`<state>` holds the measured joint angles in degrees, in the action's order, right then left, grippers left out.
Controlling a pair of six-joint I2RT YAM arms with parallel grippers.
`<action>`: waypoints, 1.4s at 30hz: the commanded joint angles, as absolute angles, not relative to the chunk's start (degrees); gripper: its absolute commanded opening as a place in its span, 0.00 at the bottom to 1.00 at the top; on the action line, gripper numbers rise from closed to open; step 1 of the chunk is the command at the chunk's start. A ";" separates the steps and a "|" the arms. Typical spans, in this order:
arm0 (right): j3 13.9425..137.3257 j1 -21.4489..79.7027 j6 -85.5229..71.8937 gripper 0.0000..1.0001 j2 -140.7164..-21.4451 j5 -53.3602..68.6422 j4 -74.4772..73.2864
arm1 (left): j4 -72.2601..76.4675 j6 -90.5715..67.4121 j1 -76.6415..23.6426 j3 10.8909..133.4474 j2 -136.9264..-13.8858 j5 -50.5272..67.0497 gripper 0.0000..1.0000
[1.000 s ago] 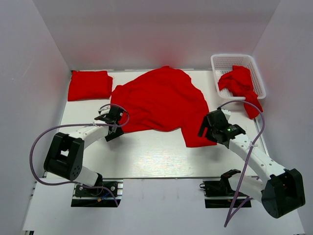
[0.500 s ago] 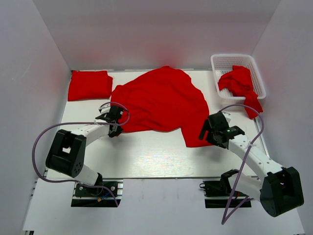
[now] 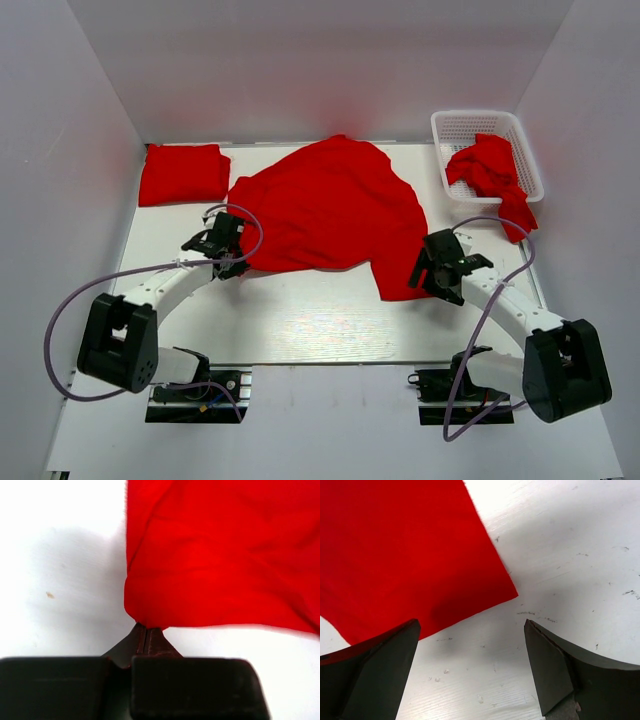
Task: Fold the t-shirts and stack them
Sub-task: Flatten out the tshirt
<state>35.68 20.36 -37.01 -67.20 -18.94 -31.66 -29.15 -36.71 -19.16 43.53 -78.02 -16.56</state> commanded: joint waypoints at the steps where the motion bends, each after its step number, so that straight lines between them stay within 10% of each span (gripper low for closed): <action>1: 35.68 19.42 -37.79 0.90 -68.12 -20.74 -30.32 | -35.07 -32.26 -18.98 45.97 -74.53 -7.73 0.00; 31: 32.87 14.94 -34.54 0.81 -77.16 -14.85 -16.44 | -47.55 -26.54 -18.98 52.82 -69.79 -5.98 0.00; 36: 32.34 14.94 -35.07 0.39 -78.75 -12.22 -12.22 | -47.55 -25.49 -18.98 52.82 -69.79 -5.98 0.00; 37: 32.43 15.03 -35.42 0.01 -78.49 -12.39 -11.78 | -47.55 -25.49 -18.98 53.43 -69.79 -5.37 0.00; 42: 34.54 15.03 -35.07 0.00 -71.29 -17.29 -12.13 | -48.08 -24.08 -18.98 55.55 -69.17 -4.13 0.00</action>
